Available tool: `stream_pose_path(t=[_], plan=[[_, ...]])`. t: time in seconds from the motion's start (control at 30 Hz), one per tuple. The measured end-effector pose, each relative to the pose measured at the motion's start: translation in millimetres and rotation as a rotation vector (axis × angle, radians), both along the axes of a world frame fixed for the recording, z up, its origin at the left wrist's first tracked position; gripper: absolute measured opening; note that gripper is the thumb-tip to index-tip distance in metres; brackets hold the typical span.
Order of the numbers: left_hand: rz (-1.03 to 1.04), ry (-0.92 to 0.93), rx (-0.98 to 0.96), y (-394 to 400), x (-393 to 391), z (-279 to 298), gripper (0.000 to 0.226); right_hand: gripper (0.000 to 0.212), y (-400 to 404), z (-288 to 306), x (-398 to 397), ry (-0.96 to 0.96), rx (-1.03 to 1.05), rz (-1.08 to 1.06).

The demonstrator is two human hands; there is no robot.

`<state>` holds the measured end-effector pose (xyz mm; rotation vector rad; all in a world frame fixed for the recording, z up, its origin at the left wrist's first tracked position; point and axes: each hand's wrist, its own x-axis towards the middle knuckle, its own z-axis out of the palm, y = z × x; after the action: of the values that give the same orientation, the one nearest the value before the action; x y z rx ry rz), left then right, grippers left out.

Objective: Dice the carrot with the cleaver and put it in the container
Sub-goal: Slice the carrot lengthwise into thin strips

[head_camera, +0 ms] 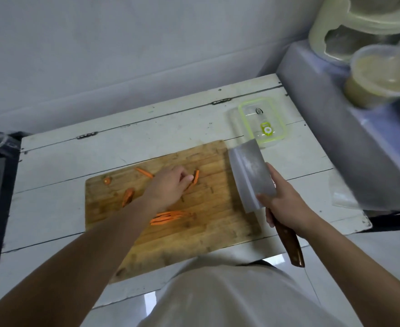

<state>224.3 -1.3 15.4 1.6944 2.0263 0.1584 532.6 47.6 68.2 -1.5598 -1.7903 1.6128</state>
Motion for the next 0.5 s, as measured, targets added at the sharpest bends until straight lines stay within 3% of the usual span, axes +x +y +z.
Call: stream_pose_path(t=[0.13, 0.23, 0.4, 0.5], plan=[[-0.008, 0.015, -0.091, -11.7, 4.7, 1.0, 0.034, 0.071, 5.9, -3.5, -3.7, -0.004, -0.011, 0.022], [0.017, 0.027, -0.073, -16.3, 7.4, -2.5, 0.018, 0.072, 9.7, -4.9, -10.7, 0.013, -0.021, 0.046], [-0.258, 0.177, -0.033, -38.0, -8.4, 5.1, 0.022, 0.071, 13.9, -4.6, -20.1, 0.013, -0.007, 0.091], [-0.264, 0.279, -0.003, -60.3, -20.9, 7.5, 0.029, 0.073, 15.7, -8.6, -22.4, 0.012, -0.031, 0.096]])
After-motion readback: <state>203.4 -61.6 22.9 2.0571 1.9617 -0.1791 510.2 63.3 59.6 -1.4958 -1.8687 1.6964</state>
